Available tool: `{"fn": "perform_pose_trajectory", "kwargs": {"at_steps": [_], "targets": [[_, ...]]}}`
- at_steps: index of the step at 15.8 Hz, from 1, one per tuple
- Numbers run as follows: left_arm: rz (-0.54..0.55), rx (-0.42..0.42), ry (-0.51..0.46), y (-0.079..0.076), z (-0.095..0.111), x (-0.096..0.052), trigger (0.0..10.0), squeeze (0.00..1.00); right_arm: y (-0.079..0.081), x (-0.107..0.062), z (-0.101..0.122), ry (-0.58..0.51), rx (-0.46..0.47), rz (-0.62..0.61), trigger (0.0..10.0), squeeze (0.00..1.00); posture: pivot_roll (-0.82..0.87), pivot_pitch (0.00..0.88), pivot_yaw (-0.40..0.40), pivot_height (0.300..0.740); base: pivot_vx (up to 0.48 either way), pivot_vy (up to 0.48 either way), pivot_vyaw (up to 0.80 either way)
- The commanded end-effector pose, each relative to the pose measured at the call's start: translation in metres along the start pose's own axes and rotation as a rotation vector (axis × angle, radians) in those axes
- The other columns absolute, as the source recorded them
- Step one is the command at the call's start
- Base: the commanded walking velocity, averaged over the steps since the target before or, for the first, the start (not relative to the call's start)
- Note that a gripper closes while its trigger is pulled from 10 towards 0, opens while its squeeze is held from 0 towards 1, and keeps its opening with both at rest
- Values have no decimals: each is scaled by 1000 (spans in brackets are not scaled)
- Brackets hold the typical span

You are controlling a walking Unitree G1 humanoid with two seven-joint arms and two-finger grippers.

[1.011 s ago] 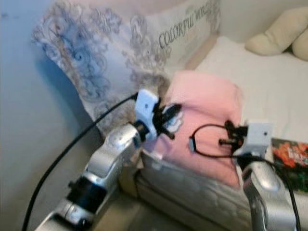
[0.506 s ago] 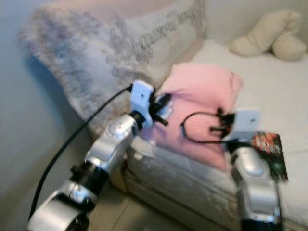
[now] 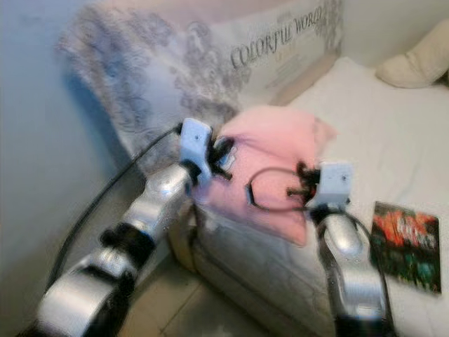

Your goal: Clean up the room

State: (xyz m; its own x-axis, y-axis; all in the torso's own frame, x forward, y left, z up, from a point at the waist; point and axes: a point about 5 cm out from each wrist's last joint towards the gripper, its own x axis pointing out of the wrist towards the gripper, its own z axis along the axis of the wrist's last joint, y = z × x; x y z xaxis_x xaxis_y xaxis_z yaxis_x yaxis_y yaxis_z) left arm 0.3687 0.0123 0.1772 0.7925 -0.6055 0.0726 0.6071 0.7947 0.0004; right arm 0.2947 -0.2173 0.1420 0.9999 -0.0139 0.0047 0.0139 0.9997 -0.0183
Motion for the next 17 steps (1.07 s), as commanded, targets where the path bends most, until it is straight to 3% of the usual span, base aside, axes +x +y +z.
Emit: {"fn": "perform_pose_trajectory", "kwargs": {"at_steps": [1, 3, 5, 8, 12, 14, 16, 17], "targets": [[67, 38, -69, 22, 18, -1, 10000, 0, -1, 1, 3, -24, -11, -22, 10000, 0, -32, 0, 75, 740, 428, 0, 0], [75, 52, -57, 28, 17, -1, 10000, 0, 0, -1, 1, -19, -18, -19, 10000, 0, -35, 0, 72, 740, 431, 0, 0], [3, 47, -44, 26, 17, 1, 10000, 0, -3, -3, -1, -11, -25, -20, 10000, 0, -44, 0, 63, 740, 435, 0, 0], [9, 97, -27, 30, 20, 4, 10000, 0, -3, -4, -3, -1, -32, -16, 10000, 0, -53, 0, 62, 740, 455, 0, 0], [34, 137, -8, 32, 32, 13, 10000, 0, -14, 4, 0, -27, -20, -88, 10000, 0, -87, 44, 72, 740, 461, 0, 0], [91, 156, 35, 42, 29, 11, 10000, 0, -15, 20, -3, -33, -10, -117, 10000, 0, -83, 132, 65, 740, 0, 0, 0], [135, 186, 101, 48, 15, 5, 10000, 0, -8, 44, -19, 42, -73, -124, 10000, 0, -108, 259, 27, 740, 0, 0, 0], [146, 183, 119, 48, 10, 3, 10000, 0, -4, 48, -27, 73, -76, -117, 10000, 0, -108, 259, 27, 740, 0, 0, 0]]}}
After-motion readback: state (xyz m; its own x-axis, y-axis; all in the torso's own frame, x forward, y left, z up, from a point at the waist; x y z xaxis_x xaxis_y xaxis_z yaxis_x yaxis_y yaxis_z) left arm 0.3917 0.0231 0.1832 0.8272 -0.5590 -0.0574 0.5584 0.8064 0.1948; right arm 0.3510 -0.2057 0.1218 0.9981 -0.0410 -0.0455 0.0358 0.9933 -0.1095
